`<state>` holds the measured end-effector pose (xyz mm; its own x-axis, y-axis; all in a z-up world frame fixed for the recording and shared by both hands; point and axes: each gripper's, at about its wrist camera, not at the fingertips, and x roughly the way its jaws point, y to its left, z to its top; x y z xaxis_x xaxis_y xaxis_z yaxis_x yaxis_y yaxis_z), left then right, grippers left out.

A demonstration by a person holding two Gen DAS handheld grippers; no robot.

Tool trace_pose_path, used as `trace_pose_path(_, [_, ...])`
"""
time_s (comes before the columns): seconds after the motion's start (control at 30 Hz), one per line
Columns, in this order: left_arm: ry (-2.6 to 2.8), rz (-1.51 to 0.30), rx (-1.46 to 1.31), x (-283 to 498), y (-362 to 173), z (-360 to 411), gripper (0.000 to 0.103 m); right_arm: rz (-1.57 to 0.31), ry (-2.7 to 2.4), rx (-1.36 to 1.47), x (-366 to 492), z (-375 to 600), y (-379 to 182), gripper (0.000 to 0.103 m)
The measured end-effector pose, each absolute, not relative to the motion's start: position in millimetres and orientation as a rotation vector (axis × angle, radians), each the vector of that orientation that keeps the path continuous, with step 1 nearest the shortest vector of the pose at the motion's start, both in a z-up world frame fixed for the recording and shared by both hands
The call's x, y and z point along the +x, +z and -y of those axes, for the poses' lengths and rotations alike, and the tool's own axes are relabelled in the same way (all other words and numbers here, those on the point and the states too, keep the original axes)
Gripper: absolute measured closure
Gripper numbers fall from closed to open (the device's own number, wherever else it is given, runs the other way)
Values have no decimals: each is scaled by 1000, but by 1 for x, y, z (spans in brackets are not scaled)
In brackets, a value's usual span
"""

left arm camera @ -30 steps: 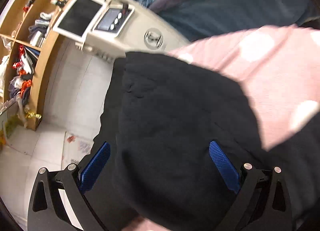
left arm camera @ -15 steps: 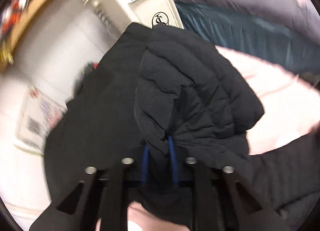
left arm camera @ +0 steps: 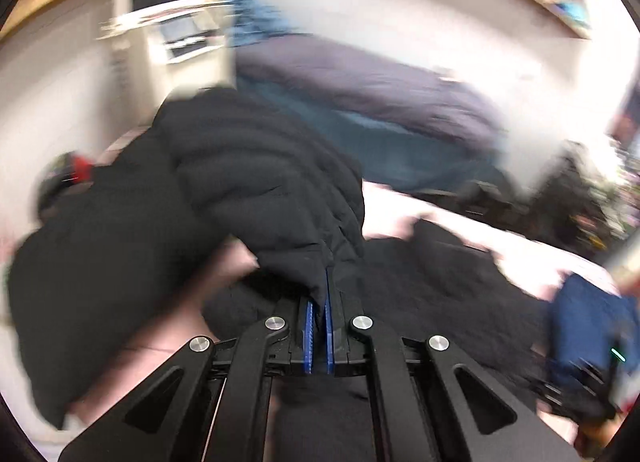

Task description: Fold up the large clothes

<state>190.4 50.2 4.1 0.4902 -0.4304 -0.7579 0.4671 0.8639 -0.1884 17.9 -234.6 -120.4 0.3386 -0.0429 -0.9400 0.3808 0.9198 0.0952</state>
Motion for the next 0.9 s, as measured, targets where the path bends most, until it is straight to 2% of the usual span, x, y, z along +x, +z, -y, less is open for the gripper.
trace_pose_path(0.1, [-726,-949,41,150,-12,-23,99,-1189,-241,332,21,230,-118,36])
trace_pose_path(0.23, [-815,-1171,-7,143,-73,4,98,-1193,-210,344,23,229,-120,36])
trace_pose_path(0.33, [-819,-1225,92,135,-99,28,93,-1214,-202,391,19,234,-128,34])
trace_pose_path(0.5, [-775,-1211,105,141,-95,37,90,-1192,-208,498,9,254,-132,34])
trace_pose_path(0.7, [-733,-1239,-20,172,-94,17,87,-1129,-159,580,12,274,-129,34])
trace_pose_path(0.9, [-751,-1267,82,167,-93,30,81,-1108,-37,462,52,272,-123,34])
